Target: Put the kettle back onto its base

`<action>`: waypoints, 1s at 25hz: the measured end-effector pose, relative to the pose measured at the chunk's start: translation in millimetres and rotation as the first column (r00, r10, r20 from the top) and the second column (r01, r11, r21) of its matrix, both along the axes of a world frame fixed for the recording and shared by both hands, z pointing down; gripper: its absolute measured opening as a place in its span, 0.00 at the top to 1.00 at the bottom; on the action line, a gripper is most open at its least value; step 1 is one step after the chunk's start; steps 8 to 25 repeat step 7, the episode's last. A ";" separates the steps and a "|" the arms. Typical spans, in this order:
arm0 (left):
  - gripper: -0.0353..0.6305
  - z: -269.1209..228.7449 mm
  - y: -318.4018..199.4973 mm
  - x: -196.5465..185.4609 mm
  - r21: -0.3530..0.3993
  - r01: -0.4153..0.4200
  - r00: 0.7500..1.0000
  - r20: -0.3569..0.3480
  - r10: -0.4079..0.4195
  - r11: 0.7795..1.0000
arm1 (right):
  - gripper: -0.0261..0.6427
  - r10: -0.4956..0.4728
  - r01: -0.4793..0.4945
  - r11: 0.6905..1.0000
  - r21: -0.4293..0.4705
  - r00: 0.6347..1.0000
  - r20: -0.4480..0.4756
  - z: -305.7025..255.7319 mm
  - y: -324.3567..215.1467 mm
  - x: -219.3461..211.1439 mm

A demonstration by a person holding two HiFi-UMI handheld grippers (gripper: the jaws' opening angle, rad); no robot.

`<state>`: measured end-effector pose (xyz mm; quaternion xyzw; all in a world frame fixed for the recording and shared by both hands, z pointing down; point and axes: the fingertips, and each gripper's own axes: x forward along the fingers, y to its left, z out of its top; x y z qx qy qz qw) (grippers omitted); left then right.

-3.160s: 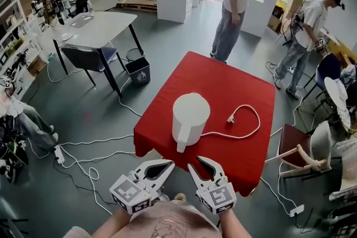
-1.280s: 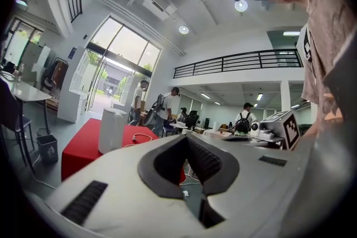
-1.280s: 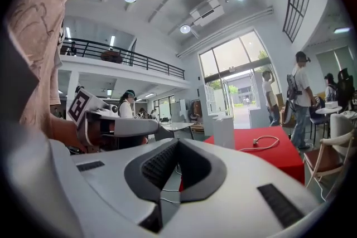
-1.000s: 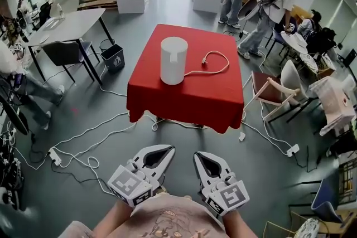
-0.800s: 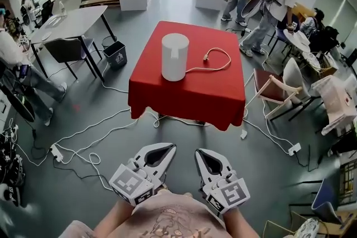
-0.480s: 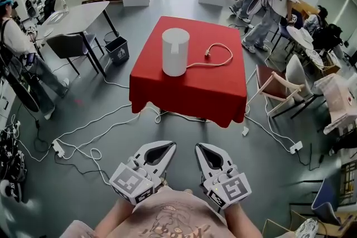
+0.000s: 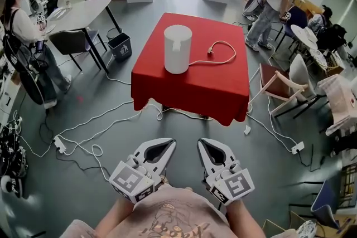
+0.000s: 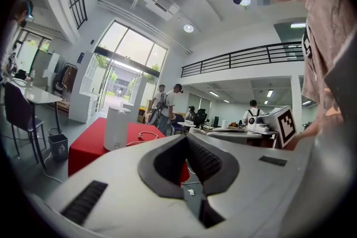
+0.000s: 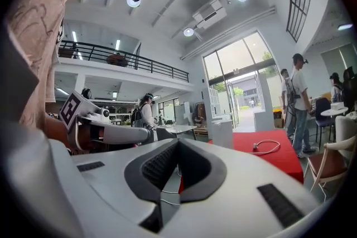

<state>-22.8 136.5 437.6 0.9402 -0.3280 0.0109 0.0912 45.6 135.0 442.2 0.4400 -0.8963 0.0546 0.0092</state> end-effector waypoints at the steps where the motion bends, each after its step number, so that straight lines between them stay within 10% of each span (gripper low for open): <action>1: 0.96 0.2 -0.5 -0.9 0.000 0.001 1.000 0.000 -0.001 1.000 | 0.96 -0.006 0.006 1.000 0.000 1.000 0.001 -0.1 -0.3 -1.9; 25: 0.96 -2.5 -4.1 -2.3 -0.003 0.008 1.000 -0.002 -0.008 1.000 | 0.96 -0.027 0.027 1.000 -0.001 1.000 -0.001 -0.9 -2.1 -6.8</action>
